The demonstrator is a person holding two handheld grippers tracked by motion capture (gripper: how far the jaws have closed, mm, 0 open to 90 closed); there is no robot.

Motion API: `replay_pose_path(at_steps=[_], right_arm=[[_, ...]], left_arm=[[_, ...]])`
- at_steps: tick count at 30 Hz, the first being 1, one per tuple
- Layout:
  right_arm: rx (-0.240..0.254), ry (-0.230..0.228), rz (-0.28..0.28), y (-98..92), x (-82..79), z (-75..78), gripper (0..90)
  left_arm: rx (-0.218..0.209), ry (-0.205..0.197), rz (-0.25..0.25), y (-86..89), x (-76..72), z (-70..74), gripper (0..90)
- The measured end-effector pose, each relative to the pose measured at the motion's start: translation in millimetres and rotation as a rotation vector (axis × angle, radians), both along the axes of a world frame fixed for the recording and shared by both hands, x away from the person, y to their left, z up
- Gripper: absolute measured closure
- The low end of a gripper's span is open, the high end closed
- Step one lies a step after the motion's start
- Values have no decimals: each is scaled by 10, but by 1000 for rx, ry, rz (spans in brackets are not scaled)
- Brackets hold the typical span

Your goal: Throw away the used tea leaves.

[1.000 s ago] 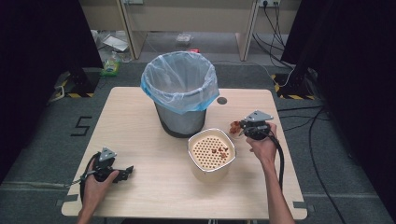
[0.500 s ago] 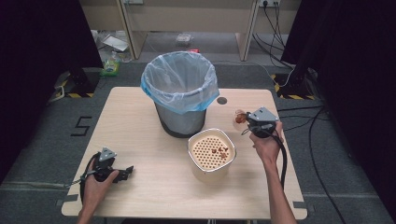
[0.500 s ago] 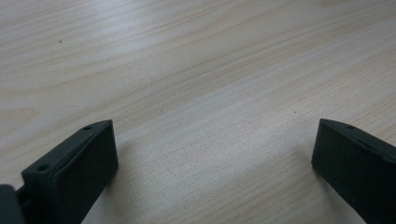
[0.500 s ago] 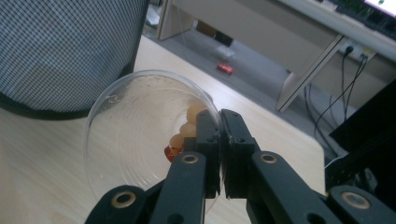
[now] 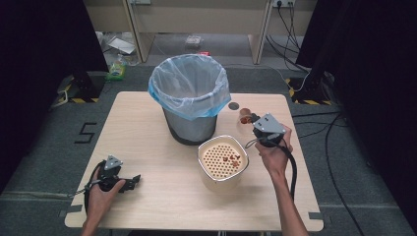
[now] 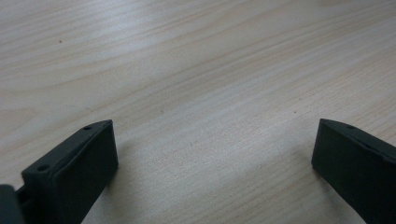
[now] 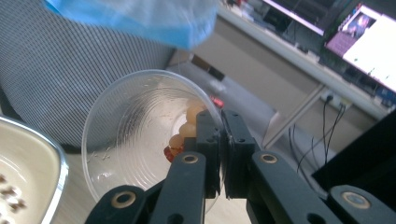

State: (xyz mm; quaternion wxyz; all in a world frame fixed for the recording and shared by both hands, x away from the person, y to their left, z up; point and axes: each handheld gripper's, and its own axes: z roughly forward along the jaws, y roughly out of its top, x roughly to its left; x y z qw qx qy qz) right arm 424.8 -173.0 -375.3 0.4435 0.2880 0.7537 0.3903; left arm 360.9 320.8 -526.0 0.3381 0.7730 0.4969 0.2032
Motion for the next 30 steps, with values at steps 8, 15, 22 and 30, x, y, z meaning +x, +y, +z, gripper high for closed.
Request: replay_pose_path(at_steps=[8,15,22,30], right_arm=[[-55,-111,56,230,-185,115,872],[-136,-189,80,395,-323,122,872],[-252,-294,90,541,-436,56,872],[-378,-446,63,576,-719,63,875]], left_arm=[[0,0,0,0,0,0,0],[0,0,0,0,0,0,0],[0,0,0,0,0,0,0],[0,0,0,0,-1,0,0]])
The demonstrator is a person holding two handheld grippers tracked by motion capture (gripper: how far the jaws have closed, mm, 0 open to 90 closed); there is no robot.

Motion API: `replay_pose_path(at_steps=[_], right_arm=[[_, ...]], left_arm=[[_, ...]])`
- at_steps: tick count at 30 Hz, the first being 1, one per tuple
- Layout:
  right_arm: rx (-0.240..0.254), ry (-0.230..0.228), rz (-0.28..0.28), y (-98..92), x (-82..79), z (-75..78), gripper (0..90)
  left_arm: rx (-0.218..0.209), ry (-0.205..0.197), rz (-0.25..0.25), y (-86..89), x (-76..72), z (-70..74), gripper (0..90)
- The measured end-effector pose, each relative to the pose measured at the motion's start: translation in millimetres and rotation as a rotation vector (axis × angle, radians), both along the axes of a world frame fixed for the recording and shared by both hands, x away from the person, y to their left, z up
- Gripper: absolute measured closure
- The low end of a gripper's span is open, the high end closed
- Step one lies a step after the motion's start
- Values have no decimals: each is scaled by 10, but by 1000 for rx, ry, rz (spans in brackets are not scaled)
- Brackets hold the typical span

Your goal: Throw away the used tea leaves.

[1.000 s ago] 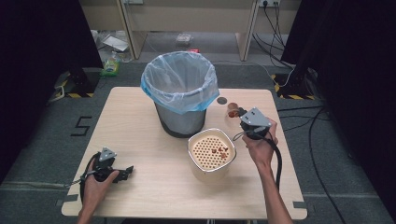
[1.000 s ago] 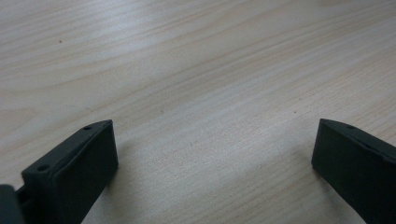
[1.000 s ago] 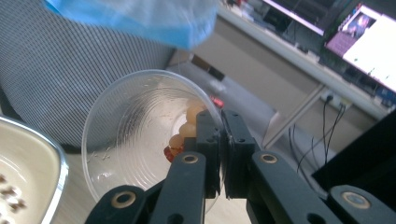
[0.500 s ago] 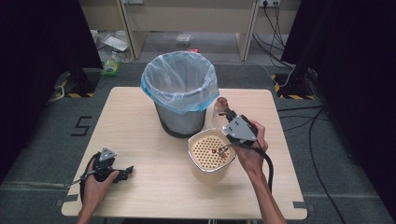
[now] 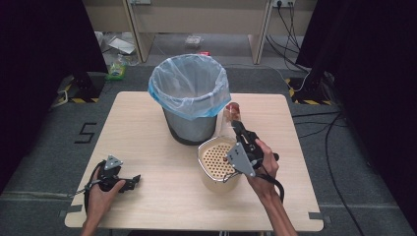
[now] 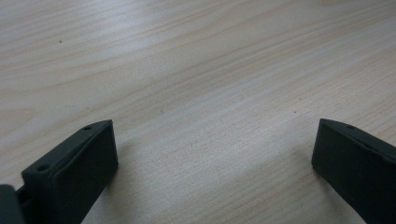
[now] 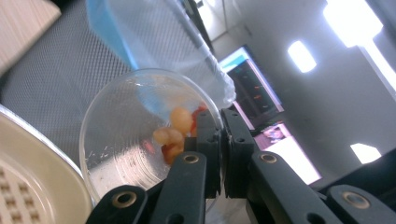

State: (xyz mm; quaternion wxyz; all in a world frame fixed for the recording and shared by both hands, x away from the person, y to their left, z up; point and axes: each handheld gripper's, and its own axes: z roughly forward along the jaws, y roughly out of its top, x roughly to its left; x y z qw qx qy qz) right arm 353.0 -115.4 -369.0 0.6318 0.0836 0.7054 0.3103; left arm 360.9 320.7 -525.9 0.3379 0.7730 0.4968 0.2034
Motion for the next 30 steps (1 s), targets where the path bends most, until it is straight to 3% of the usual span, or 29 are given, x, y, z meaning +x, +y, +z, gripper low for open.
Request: replay_pose_path(at_steps=[2,4,7,10,12,15,17,20,23,25,27,29,30], right_arm=[[-4,-1,-12,-2,-13,-44,876],[-48,-64,-21,33,-75,-38,876],[-94,-91,-32,76,-62,-64,876],[-125,-147,-27,122,-89,-98,877],[-133,-128,-39,146,-60,-136,877],[-181,-171,-33,180,-68,-184,877],[-173,-159,-43,165,-37,-207,877],[-180,-178,-46,141,-42,-206,877],[-197,-242,-46,143,-98,-203,877],[-212,-233,-44,151,-70,-252,877],[-237,-264,-26,166,-92,-261,879],[-198,-228,-53,140,-59,-271,878],[-228,-250,-47,136,-73,-257,879]], left_arm=[[0,-1,1,-2,-1,0,0],[2,-3,1,-4,-3,0,0],[0,-2,1,-2,-1,0,0],[1,-2,1,-2,-2,0,0],[0,-2,1,-2,-1,0,0],[0,-2,1,-2,-1,0,0],[0,-2,1,-2,-1,0,0],[0,-2,1,-2,-1,0,0],[0,0,0,0,0,0,0],[-1,-1,1,-1,0,-1,0],[-1,-1,1,-2,0,-1,0],[0,0,0,0,0,0,0],[-1,-1,1,-2,-1,-1,0]])
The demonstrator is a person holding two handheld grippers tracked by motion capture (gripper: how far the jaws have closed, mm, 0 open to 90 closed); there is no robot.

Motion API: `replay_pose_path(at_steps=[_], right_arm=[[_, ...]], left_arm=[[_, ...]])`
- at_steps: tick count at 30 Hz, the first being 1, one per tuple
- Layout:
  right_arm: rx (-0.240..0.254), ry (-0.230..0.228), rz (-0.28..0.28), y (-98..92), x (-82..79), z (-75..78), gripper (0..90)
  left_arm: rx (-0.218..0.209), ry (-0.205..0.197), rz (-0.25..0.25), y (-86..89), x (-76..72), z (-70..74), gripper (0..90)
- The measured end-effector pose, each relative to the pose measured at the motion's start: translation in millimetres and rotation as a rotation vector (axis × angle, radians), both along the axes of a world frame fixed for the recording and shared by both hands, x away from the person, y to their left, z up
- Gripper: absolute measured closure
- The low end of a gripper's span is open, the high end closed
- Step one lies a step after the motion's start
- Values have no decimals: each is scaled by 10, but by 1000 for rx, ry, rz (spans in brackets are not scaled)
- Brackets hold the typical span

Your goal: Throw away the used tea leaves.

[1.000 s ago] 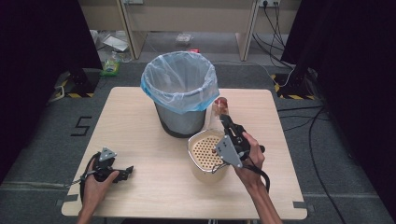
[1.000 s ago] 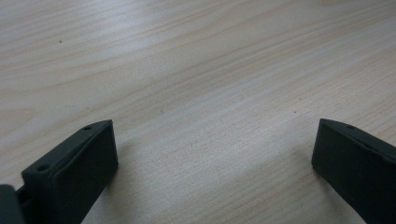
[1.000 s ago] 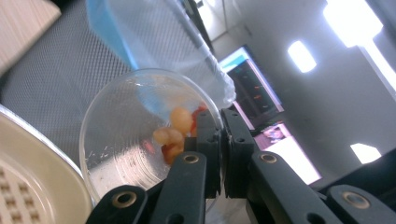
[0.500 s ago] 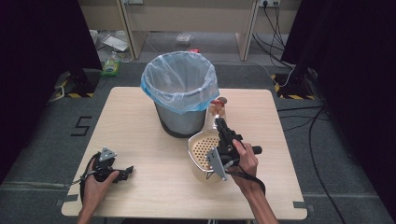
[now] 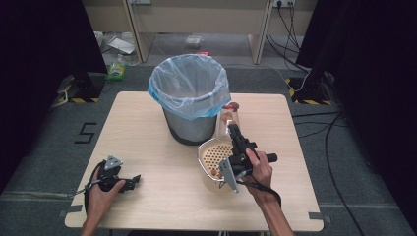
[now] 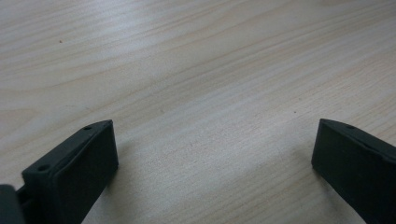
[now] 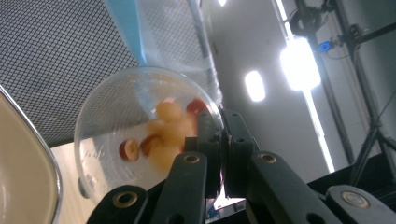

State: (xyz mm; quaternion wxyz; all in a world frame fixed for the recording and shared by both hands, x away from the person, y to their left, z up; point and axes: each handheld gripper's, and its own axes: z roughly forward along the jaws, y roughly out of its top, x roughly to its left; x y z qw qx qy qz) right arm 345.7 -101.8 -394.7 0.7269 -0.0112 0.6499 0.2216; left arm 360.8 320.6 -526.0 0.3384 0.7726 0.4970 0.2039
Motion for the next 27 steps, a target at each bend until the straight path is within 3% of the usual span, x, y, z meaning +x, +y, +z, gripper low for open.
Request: replay_pose_path(at_steps=[3,5,8,11,12,14,16,18,19,21,23,25,27], right_arm=[[2,3,-3,-4,0,-34,878],[-12,-26,4,18,-25,-30,878],[-12,-16,-4,33,-3,-55,878],[-23,-55,7,44,-41,-53,878],[-15,-32,-1,46,-23,-76,878],[-34,-85,27,74,-84,-78,878],[-38,-69,6,81,-48,-91,878],[-62,-98,22,100,-91,-92,878],[-42,-78,14,97,-76,-97,878],[-58,-116,26,110,-112,-86,878],[-47,-92,16,103,-86,-107,878],[-67,-121,28,125,-109,-91,878],[-53,-111,21,132,-100,-89,878]], left_arm=[[1,1,-1,2,1,1,0],[1,1,-1,1,0,0,0],[1,1,-1,1,0,1,0],[1,1,-1,1,0,0,0],[0,0,0,0,0,0,0],[1,1,-1,2,1,1,0],[1,1,-1,2,1,1,0],[0,1,0,0,0,0,0],[0,1,-1,2,1,0,0],[0,1,-1,1,1,0,0],[1,1,-1,1,0,0,0],[0,1,-1,2,1,0,0],[1,1,-1,2,0,0,0]])
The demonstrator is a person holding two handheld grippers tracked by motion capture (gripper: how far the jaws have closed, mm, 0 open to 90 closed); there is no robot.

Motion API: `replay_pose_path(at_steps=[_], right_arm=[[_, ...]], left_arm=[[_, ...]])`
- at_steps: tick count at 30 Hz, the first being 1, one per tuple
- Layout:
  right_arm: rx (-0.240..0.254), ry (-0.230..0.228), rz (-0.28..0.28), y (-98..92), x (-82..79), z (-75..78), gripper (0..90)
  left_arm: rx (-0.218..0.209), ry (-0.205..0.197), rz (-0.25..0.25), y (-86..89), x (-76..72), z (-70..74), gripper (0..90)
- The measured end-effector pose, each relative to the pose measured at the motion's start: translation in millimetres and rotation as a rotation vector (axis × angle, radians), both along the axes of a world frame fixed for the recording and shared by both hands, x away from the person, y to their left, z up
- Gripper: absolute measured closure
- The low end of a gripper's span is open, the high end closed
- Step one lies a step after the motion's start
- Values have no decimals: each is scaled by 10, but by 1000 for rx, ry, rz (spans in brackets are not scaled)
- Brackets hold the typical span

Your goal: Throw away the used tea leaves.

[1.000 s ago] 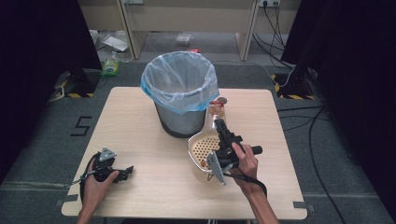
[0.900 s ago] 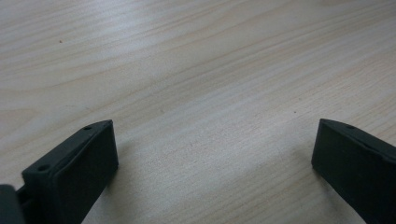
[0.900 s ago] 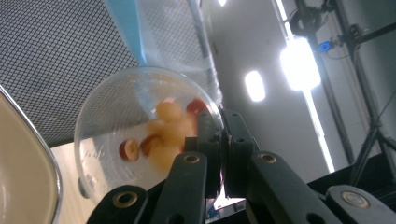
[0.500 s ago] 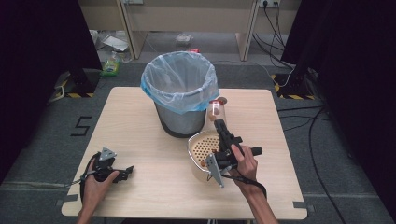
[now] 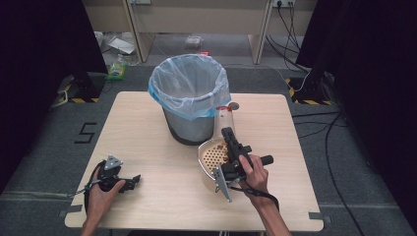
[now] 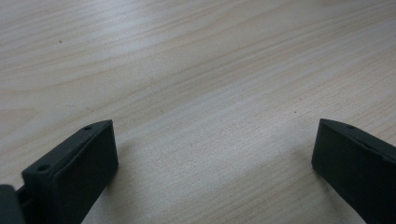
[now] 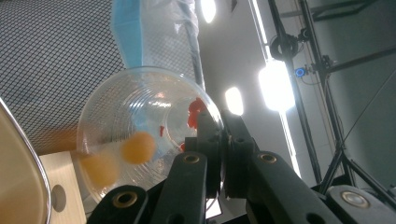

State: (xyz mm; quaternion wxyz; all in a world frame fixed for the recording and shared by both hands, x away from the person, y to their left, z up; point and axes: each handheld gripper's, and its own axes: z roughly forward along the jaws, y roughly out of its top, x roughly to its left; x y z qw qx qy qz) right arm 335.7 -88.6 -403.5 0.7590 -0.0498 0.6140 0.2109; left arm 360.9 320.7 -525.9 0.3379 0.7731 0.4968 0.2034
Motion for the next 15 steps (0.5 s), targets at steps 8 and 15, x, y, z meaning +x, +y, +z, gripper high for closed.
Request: replay_pose_path(at_steps=[8,15], right_arm=[[-7,-15,-6,-34,8,7,878],[283,238,0,-224,158,201,877]], left_arm=[[0,0,0,0,0,0,0],[0,0,0,0,1,0,0]])
